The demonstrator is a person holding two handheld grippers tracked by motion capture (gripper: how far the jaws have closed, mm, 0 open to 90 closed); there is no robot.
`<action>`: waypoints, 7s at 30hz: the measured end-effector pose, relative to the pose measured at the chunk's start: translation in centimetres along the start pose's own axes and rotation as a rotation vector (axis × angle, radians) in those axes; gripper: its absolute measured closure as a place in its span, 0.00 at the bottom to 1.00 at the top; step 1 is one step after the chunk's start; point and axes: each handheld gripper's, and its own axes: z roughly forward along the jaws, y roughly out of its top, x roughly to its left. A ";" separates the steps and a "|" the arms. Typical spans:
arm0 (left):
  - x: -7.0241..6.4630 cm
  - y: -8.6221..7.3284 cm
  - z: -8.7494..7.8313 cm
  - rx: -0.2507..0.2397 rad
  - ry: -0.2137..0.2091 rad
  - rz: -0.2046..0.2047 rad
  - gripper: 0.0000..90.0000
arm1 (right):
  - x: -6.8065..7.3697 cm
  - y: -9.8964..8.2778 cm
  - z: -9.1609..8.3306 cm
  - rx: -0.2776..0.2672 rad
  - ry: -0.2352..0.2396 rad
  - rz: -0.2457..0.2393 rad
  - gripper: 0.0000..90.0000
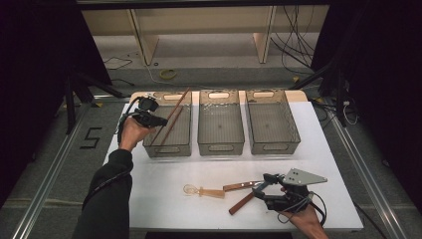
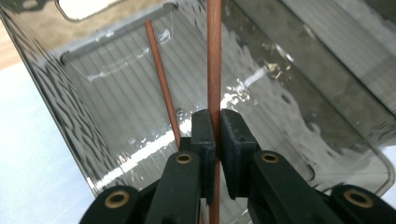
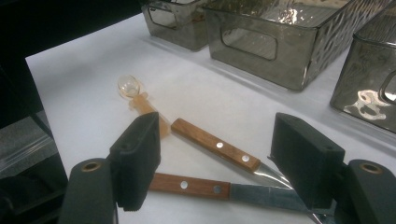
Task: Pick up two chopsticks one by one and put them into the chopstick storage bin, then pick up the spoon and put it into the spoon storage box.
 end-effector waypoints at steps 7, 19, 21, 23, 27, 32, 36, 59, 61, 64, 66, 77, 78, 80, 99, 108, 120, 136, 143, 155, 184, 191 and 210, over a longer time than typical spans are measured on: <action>0.4 -0.9 0.7 0.022 0.007 -0.018 0.93 | 0.0 0.0 0.0 0.000 0.000 0.002 0.38; 0.9 -1.4 1.3 -0.006 0.051 -0.078 0.91 | 0.0 0.0 0.0 0.000 0.002 0.001 0.38; 1.1 -1.4 1.3 0.009 0.050 -0.100 0.80 | 0.0 0.0 0.0 0.002 0.001 0.003 0.37; 0.9 -1.4 1.0 -0.002 0.054 -0.100 0.72 | 0.0 0.0 0.0 0.001 0.001 0.001 0.37; 0.4 -1.2 0.2 -0.014 0.032 -0.087 0.57 | 0.0 0.0 0.1 0.003 0.000 0.002 0.37; -0.8 -1.6 -1.0 -0.053 -0.027 -0.050 0.45 | 0.0 0.0 0.0 0.000 0.001 0.003 0.37; -2.1 -2.2 -2.1 -0.094 -0.074 -0.018 0.40 | 0.1 0.0 0.0 0.003 0.002 0.003 0.37; -9.8 -4.3 -3.8 -0.130 -0.251 0.245 0.26 | 0.3 0.0 -0.1 0.001 0.001 -0.003 0.37; -10.1 -4.5 -3.6 -0.117 -0.241 0.259 0.25 | 0.3 0.0 -0.2 0.003 0.000 -0.003 0.37; -10.6 -4.7 -3.4 -0.104 -0.244 0.272 0.25 | 0.3 0.1 -0.2 0.001 -0.003 -0.006 0.37; -11.0 -4.7 -3.4 -0.107 -0.252 0.279 0.25 | 0.3 0.1 -0.3 -0.003 -0.002 -0.007 0.37; -12.5 -5.4 -2.5 -0.054 -0.279 0.325 0.24 | 0.2 0.1 -0.4 -0.006 -0.004 -0.002 0.37; -12.6 -5.5 -2.4 -0.049 -0.283 0.329 0.24 | 0.2 0.1 -0.4 -0.006 -0.003 -0.001 0.37; -12.9 -5.7 -2.2 -0.038 -0.292 0.336 0.24 | 0.1 0.0 -0.4 -0.006 -0.001 0.000 0.37; -15.3 -6.7 -0.3 0.047 -0.323 0.393 0.23 | -0.3 -0.2 -0.6 -0.013 -0.005 0.012 0.37; -16.2 -7.3 0.3 0.078 -0.337 0.429 0.24 | -0.2 -0.2 -0.7 -0.011 -0.007 0.006 0.37; -17.5 -8.0 1.2 0.116 -0.367 0.495 0.24 | -0.2 -0.2 -0.6 -0.007 -0.008 0.002 0.37; -19.2 -8.4 2.8 0.183 -0.378 0.568 0.32 | -0.1 -0.2 -0.5 -0.006 -0.007 -0.006 0.37; -19.7 -8.8 3.4 0.220 -0.372 0.624 0.41 | 0.2 -0.1 -0.6 -0.002 -0.013 -0.016 0.37; -19.9 -8.9 3.5 0.244 -0.364 0.662 0.58 | 0.4 -0.1 -0.7 0.000 -0.016 -0.021 0.37; -19.4 -9.0 2.1 0.224 -0.426 0.735 0.85 | 0.5 -0.1 -0.6 0.001 -0.017 -0.025 0.37; -18.1 -7.9 0.7 0.134 -0.403 0.619 0.85 | 0.4 -0.1 -0.6 0.003 -0.019 -0.022 0.37; -15.7 -6.4 -1.4 -0.011 -0.314 0.439 0.85 | 0.4 -0.1 -0.5 0.006 -0.017 -0.020 0.38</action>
